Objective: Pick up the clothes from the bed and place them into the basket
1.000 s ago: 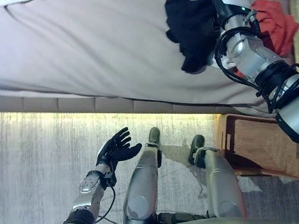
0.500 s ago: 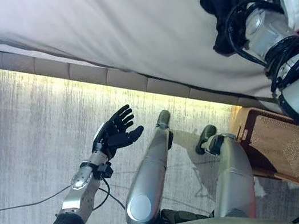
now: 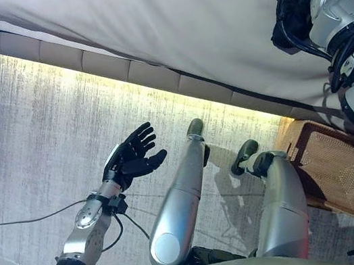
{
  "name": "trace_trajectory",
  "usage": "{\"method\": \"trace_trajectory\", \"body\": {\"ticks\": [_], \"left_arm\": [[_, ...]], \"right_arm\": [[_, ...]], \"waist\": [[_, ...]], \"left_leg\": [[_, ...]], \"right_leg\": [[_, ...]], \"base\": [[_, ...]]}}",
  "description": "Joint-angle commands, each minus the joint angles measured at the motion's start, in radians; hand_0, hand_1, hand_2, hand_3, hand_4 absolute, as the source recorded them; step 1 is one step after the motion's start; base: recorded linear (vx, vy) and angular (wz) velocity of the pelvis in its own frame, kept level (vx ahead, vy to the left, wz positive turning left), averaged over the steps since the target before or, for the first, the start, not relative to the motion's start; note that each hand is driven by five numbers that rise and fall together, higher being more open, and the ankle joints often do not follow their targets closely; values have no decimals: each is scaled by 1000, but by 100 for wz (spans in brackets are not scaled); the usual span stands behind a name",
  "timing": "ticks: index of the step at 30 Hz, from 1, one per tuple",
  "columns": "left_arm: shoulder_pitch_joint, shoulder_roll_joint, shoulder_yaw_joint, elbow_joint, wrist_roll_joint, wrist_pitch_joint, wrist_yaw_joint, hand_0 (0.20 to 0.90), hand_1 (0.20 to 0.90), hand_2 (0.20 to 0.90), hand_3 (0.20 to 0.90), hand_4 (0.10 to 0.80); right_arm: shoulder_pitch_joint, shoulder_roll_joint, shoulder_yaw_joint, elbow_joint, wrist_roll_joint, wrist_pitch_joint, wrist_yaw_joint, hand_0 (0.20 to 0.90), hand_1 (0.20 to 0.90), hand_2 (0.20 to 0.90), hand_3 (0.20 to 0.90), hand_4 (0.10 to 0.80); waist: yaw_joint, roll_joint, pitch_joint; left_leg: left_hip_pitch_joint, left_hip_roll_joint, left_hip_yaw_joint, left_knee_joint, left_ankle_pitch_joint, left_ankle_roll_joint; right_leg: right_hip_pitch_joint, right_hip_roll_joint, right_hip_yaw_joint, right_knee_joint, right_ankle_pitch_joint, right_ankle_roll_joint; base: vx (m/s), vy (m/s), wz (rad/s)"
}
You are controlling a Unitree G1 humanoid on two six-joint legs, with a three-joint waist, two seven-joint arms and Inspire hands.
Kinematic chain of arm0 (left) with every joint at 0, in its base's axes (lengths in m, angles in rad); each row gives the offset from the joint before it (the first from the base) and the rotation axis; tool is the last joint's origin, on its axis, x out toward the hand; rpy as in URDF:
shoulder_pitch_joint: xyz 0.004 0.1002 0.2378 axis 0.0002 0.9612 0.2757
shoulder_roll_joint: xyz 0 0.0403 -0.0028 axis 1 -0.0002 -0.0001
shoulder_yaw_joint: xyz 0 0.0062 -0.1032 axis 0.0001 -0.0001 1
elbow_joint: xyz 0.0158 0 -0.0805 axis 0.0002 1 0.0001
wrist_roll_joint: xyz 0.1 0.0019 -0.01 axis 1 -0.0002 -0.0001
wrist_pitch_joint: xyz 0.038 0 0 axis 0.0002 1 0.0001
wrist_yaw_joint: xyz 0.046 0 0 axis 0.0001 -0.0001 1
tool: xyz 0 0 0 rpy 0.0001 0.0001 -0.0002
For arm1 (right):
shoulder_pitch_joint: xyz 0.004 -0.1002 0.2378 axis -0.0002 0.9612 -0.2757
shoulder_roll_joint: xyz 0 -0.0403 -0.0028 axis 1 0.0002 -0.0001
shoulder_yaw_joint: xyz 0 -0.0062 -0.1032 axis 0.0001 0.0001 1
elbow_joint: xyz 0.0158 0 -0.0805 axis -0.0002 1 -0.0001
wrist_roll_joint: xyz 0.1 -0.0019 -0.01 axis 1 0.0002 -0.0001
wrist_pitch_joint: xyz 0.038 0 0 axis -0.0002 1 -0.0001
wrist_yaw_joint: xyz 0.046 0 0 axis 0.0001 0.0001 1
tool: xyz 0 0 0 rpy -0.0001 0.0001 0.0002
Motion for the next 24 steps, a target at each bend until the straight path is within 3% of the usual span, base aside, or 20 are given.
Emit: {"method": "trace_trajectory", "body": {"ticks": [1, 9, 15, 17, 24], "left_arm": [[46, 26, 42, -103, -40, -71, -35, 900, 900, 900, 900, 800], [28, 16, 21, -86, -37, -69, -46, 900, 900, 900, 900, 800], [21, -5, -2, -48, -18, -56, -32, 900, 900, 900, 900, 800], [20, -14, -6, -41, -9, -52, -25, 900, 900, 900, 900, 800], [8, -56, -28, 16, 34, -10, 0, 900, 900, 900, 900, 800]], "right_arm": [[-9, -126, 25, 32, 21, 6, -99, 300, 300, 300, 200, 100], [26, -163, -58, 1, 57, -42, -210, 300, 300, 300, 200, 100], [61, -220, -116, -29, 99, -108, -257, 300, 300, 300, 200, 100], [62, -238, -120, -38, 112, -124, -266, 300, 300, 300, 200, 100], [60, -336, -137, -101, 154, -205, -241, 300, 300, 300, 200, 100]], "waist": [[-10, 52, -46], [-39, 15, -47], [-66, -54, -162], [-78, -66, -190], [-156, -127, -350]], "left_leg": [[69, 36, 66, 3, -103, 88], [302, 57, 69, -187, -64, 67], [516, 95, 66, -401, -34, 47], [553, 107, 73, -453, -2, 45], [758, 145, 126, -623, 15, 36]], "right_leg": [[89, 81, -1, 12, -40, -33], [331, 79, -18, -170, -2, -9], [559, 102, -34, -450, 59, 24], [600, 108, -43, -520, 96, 25], [790, 146, 19, -746, 163, 58]], "base": [[-22, 18, -4], [13, 33, -11], [99, 22, -18], [54, 26, -24], [160, 8, -22]]}}
